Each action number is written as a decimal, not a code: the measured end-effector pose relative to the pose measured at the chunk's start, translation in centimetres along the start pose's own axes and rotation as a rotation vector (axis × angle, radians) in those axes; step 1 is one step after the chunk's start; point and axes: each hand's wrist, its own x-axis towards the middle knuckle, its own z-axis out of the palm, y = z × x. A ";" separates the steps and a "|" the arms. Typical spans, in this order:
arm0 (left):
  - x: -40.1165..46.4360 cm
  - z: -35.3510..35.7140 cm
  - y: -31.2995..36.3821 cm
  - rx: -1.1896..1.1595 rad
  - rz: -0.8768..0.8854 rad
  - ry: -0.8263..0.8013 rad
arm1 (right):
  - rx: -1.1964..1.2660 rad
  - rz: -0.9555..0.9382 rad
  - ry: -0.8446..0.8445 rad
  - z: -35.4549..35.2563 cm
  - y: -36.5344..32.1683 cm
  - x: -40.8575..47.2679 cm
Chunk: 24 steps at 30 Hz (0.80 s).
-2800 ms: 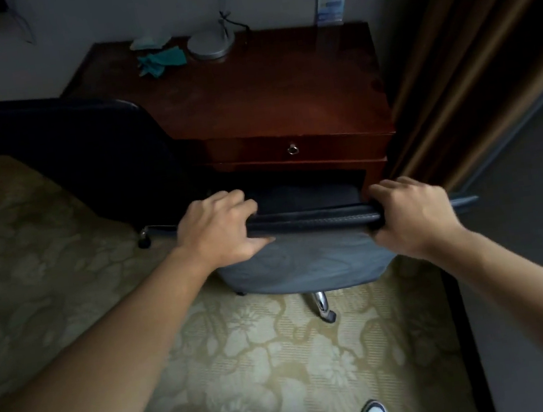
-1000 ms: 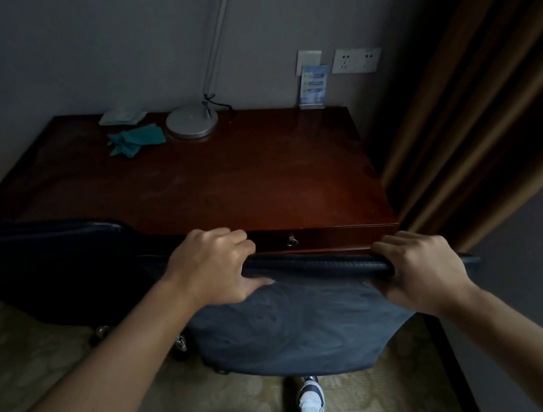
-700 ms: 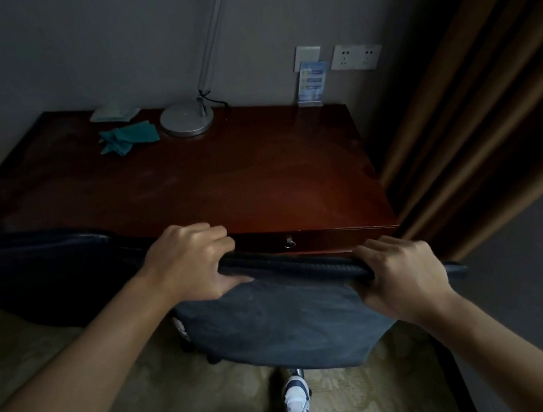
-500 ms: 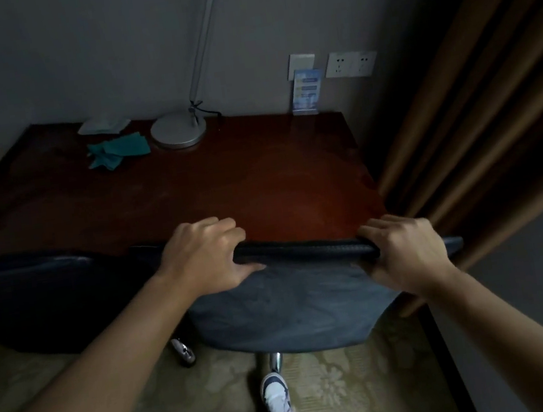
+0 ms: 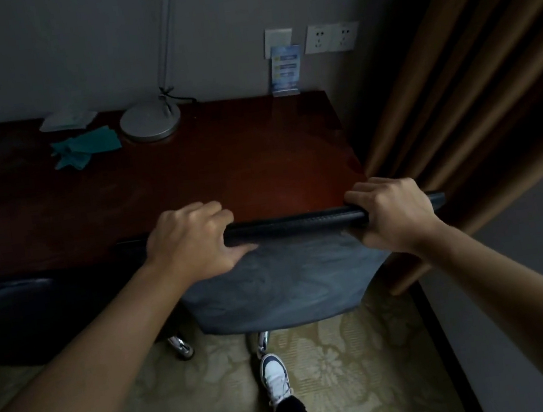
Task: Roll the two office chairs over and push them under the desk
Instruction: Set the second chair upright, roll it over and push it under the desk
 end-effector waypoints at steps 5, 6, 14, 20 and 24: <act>0.2 -0.3 0.2 -0.010 0.005 -0.016 | -0.004 0.008 -0.008 -0.1 -0.1 0.2; 0.2 -0.2 0.2 -0.008 0.008 -0.017 | -0.004 0.011 -0.012 -0.1 -0.1 0.1; 0.2 0.1 0.1 0.027 -0.005 -0.023 | -0.027 0.017 -0.025 0.1 0.2 0.0; -0.2 -0.5 0.9 0.037 -0.040 -0.084 | -0.017 0.045 -0.064 -0.1 -0.4 -0.6; -0.1 -1.2 1.4 0.046 -0.067 -0.135 | -0.009 0.057 -0.068 -0.1 -0.7 -0.9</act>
